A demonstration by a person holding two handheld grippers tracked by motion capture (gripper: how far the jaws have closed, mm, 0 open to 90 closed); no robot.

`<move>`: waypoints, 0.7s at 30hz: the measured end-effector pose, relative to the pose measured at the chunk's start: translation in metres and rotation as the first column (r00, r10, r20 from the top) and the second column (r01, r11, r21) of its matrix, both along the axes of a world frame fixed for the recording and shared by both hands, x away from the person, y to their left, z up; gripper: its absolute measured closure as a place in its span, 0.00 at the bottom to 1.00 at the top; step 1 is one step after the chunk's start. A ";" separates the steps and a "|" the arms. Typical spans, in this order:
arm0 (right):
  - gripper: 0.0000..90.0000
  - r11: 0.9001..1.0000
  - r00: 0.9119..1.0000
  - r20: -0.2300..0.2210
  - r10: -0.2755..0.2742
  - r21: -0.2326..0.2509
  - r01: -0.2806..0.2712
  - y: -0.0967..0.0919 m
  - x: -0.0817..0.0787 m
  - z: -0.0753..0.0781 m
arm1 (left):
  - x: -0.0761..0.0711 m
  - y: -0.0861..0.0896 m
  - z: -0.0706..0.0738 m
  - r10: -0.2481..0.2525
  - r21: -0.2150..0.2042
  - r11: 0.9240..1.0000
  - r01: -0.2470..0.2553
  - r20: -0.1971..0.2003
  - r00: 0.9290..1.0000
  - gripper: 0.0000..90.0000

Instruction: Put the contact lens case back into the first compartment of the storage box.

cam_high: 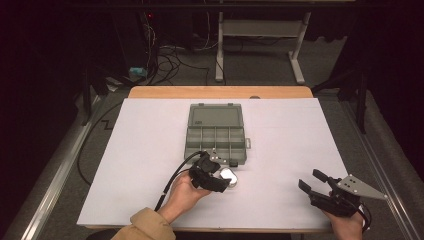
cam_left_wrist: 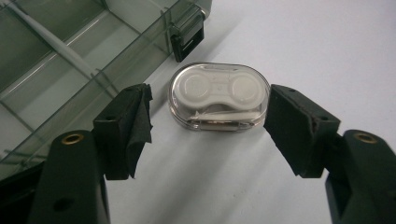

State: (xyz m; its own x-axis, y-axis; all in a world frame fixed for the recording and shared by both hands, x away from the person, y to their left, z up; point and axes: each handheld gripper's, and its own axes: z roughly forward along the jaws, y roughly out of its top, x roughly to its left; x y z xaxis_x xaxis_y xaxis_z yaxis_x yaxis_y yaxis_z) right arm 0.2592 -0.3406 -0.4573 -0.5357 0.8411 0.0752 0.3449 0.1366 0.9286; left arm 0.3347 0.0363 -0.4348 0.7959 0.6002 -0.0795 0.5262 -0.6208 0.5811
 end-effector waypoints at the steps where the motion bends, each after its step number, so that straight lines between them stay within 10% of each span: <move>1: 0.36 1.000 1.000 0.000 0.001 -0.001 -0.001 0.000 0.000 0.000 | 0.001 -0.002 0.000 -0.003 0.001 1.000 0.003 -0.003 1.000 0.35; 21: 0.36 1.000 1.000 -0.006 0.011 -0.006 -0.011 0.001 0.001 0.000 | 0.012 -0.022 -0.005 -0.035 0.043 0.998 0.037 -0.034 0.999 0.32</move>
State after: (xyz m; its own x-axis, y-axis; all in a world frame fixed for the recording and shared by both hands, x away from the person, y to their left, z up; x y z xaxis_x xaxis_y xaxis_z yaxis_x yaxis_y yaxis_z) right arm 0.2598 -0.3396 -0.4576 -0.5448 0.8353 0.0736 0.3486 0.1458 0.9259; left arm 0.3471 0.0140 -0.4397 0.8145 0.5746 -0.0808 0.5215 -0.6639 0.5359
